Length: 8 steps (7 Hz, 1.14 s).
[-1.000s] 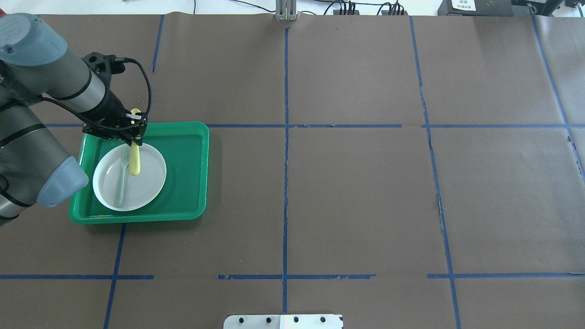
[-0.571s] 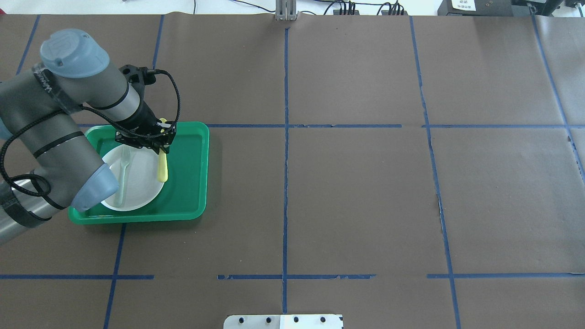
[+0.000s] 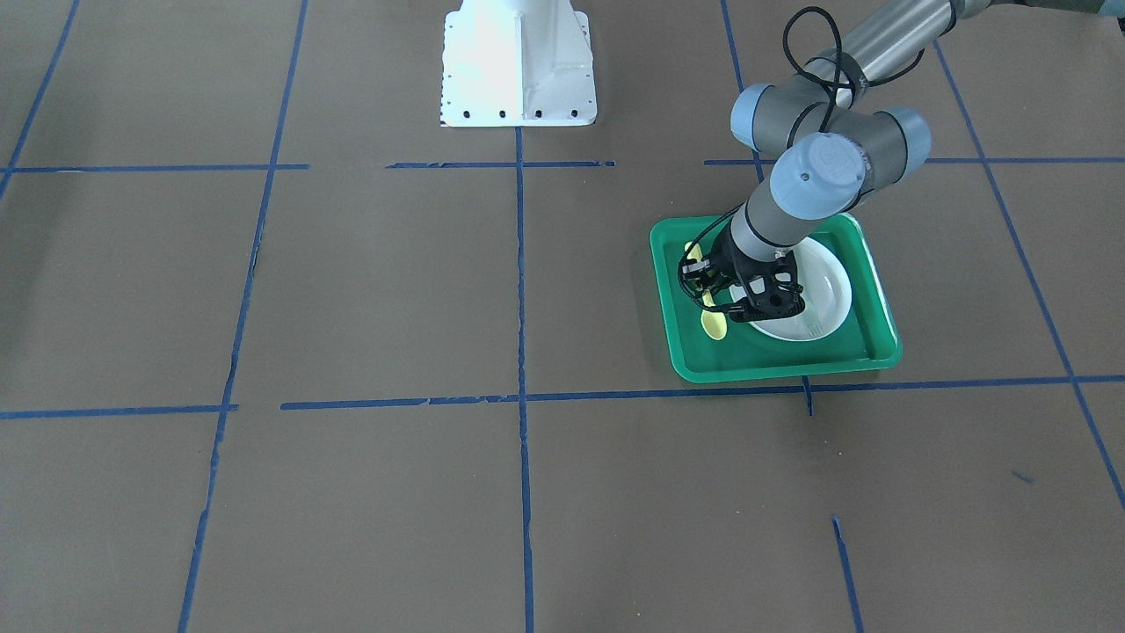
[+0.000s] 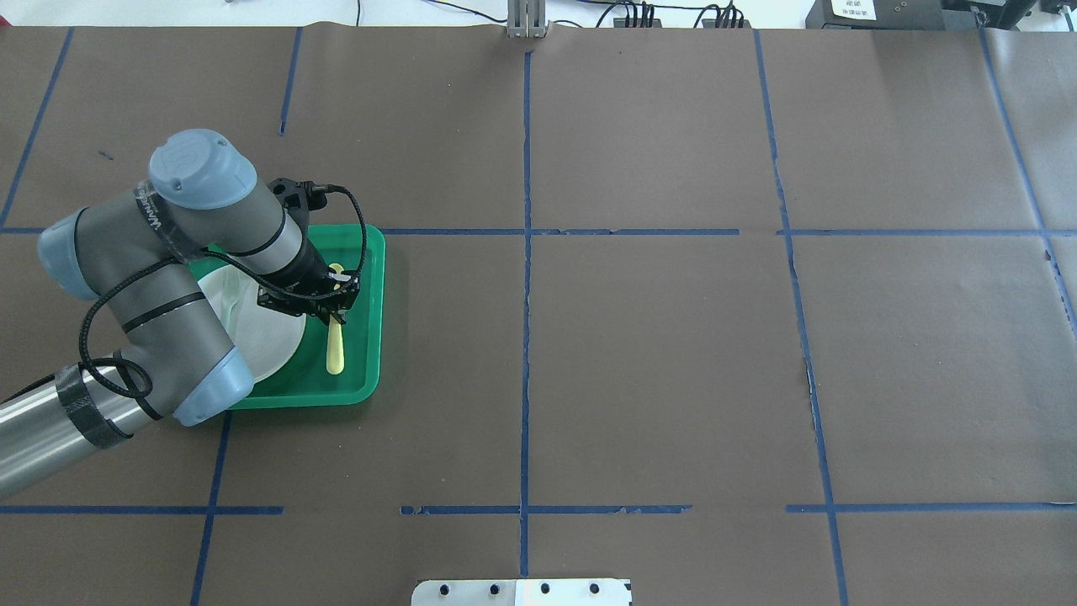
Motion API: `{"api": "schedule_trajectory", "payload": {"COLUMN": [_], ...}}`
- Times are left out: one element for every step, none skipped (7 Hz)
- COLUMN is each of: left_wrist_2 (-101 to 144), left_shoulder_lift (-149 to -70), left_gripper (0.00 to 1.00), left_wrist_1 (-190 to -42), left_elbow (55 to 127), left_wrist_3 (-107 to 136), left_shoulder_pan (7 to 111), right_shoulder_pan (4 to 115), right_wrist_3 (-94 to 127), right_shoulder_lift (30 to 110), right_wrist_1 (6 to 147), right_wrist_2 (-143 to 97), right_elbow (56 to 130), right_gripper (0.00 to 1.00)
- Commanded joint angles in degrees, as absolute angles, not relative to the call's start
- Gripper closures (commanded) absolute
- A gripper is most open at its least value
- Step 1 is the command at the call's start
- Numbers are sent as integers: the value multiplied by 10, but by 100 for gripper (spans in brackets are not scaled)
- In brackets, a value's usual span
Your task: Place spoon
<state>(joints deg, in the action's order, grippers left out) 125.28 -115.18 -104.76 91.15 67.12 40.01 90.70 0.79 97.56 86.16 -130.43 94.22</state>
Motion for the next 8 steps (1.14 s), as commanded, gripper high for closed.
{"api": "schedule_trajectory", "payload": {"left_wrist_2": [1252, 1252, 1252, 1253, 1256, 1258, 1258, 1258], "left_shoulder_lift": [-1150, -1146, -1146, -1146, -1144, -1143, -1143, -1141], "left_gripper": [74, 52, 44, 41, 38, 0, 0, 0], "left_wrist_1": [-1055, -1064, -1064, -1063, -1051, -1029, -1007, -996], "left_elbow": [908, 913, 916, 920, 948, 971, 997, 1033], "left_wrist_3": [669, 667, 667, 666, 664, 643, 610, 585], "left_shoulder_pan": [393, 395, 399, 414, 443, 477, 499, 527], "right_shoulder_pan": [907, 907, 907, 907, 907, 907, 907, 907], "right_wrist_3": [8, 8, 8, 8, 8, 8, 8, 8], "right_shoulder_lift": [976, 976, 976, 976, 976, 976, 976, 976], "right_wrist_1": [862, 862, 862, 862, 862, 862, 861, 862], "right_wrist_2": [-1304, -1304, -1304, -1304, -1304, -1304, -1304, -1304], "right_elbow": [942, 942, 942, 942, 942, 942, 942, 942], "right_gripper": [0, 0, 0, 0, 0, 0, 0, 0]}}
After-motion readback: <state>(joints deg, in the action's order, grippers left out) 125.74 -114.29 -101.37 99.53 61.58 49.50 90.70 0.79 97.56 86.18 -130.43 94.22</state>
